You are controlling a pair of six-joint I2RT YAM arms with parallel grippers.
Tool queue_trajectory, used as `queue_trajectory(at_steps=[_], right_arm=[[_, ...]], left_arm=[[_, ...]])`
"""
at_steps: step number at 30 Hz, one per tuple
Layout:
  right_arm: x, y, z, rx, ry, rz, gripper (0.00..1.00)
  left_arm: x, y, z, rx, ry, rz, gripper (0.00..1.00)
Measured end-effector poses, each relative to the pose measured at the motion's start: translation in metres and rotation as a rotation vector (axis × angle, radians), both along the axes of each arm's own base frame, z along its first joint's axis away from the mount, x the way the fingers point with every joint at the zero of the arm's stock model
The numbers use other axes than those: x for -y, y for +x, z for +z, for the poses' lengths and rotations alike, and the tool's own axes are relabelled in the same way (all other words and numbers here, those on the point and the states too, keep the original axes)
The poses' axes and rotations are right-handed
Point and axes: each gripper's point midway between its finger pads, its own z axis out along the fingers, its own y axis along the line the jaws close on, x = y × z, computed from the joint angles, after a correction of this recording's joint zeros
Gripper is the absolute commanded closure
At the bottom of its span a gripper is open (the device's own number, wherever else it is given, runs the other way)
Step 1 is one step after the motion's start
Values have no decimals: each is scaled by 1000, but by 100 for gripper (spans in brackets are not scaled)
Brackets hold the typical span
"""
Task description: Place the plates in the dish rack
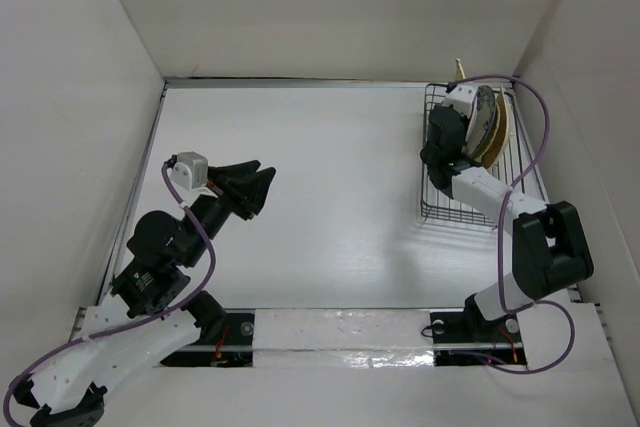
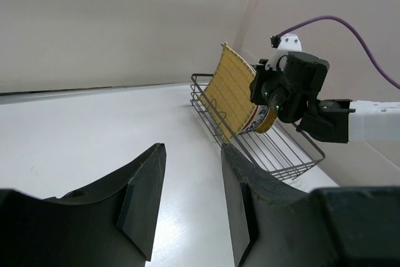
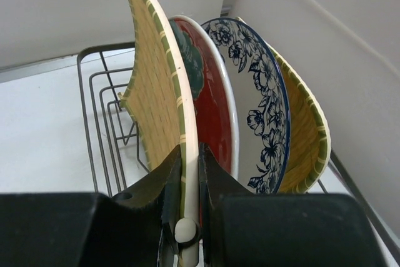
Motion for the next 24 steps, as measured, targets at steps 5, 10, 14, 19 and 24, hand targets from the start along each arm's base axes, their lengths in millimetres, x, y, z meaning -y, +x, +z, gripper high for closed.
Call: queue_trajectory(at_steps=[5, 10, 14, 19, 24], right_arm=[[4, -2, -2, 37, 83, -5, 45], [4, -9, 3, 58, 152, 15, 16], [0, -19, 23, 90, 207, 60, 1], [-12, -36, 73, 175, 294, 162, 3], [-43, -67, 126, 269, 385, 359, 0]], left_arm=[[1, 1, -1, -3, 3, 1, 61], [1, 3, -3, -6, 11, 6, 58], [0, 5, -4, -7, 17, 17, 52], [-2, 8, -5, -10, 25, 36, 41], [-2, 11, -8, -12, 40, 54, 29]])
